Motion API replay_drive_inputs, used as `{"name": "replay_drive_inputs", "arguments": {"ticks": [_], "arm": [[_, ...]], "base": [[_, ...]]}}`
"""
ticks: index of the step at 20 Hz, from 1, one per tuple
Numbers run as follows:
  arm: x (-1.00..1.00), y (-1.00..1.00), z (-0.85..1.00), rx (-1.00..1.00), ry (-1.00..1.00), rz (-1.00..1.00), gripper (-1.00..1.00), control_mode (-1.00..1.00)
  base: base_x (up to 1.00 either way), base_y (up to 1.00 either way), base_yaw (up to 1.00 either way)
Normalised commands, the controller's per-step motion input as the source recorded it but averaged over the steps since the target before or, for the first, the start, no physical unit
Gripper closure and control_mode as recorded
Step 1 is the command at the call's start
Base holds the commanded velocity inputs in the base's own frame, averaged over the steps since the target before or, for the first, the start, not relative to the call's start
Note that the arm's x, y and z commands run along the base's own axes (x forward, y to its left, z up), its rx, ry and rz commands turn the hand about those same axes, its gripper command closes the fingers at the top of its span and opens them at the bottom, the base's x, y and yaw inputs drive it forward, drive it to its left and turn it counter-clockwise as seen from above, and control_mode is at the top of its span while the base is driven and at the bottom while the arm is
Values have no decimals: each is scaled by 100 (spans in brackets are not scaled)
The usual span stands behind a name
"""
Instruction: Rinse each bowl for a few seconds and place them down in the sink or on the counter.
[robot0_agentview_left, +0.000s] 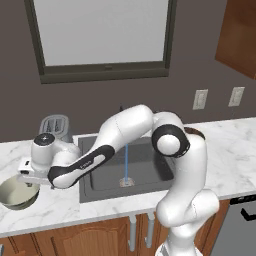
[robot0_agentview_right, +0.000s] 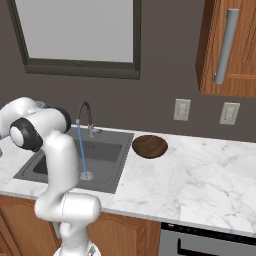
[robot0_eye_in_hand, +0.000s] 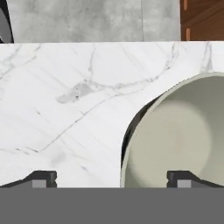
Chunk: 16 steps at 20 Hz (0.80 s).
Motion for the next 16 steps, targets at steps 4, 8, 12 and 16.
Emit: {"name": "replay_drive_inputs", "arguments": {"ticks": [4,8,12,16], "arm": [[17,26,-13,-1,0,0,-100,-100],[19,29,-12,-1,0,0,-100,-100],[17,22,-16,0,0,0,-100,-100],[6,5,-21,0,0,0,-100,-100]], "base": [[0,0,0],[0,0,0],[0,0,0],[0,0,0]]}}
